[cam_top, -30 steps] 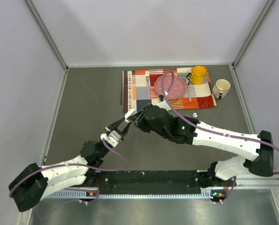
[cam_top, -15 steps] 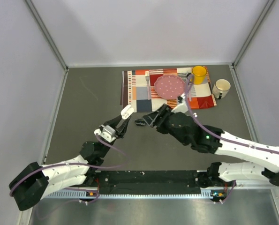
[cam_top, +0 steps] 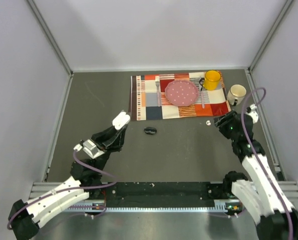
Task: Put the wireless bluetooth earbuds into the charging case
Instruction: Pick up the earbud from the center of the board.
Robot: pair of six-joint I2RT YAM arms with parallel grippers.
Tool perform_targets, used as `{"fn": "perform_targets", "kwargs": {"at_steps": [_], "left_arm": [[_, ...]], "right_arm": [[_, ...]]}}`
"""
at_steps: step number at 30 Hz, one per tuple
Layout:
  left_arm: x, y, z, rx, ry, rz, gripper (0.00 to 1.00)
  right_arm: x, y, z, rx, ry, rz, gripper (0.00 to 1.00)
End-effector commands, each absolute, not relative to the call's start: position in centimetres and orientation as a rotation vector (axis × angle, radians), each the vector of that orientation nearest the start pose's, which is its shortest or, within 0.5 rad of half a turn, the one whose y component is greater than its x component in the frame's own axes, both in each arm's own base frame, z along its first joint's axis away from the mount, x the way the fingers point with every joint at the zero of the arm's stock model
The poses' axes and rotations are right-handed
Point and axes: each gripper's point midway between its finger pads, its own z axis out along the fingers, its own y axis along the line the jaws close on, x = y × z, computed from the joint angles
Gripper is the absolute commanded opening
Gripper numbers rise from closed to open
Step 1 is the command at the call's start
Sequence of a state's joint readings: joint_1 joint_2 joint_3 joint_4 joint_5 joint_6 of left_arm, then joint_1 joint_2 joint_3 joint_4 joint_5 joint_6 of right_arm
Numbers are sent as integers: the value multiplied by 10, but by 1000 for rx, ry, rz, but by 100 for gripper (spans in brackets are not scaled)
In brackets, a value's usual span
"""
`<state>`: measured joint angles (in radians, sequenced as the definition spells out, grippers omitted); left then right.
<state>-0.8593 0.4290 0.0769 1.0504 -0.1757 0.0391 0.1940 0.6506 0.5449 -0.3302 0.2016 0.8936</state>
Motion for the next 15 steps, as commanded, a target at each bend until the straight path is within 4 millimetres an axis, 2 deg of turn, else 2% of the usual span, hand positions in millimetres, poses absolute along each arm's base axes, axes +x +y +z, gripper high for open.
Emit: {"fn": "perform_targets", "kwargs": {"at_steps": [1,2,3,4,5,10,15], "left_arm": [[177,-171,321,273,888,-740,0],[175,-171,321,277,884,-743,0],[176,-170,321,274,887,-741,0],[176,-171,320,276,890,-742,0],[176,-171,319,274,894,-741,0],[178,-172,317,278,901,-738,0],[180,-172,315,275,912,-732,0]], "right_arm": [[289,64,142,538,2141,580,51],[296,64,141,506,2168,563,48],[303,67,128,476,2221,559,47],[305,72,123,381,2257,576,44],[311,73,125,354,2261,572,41],[326,66,120,227,2276,465,40],[338,72,121,151,2292,377,40]]}}
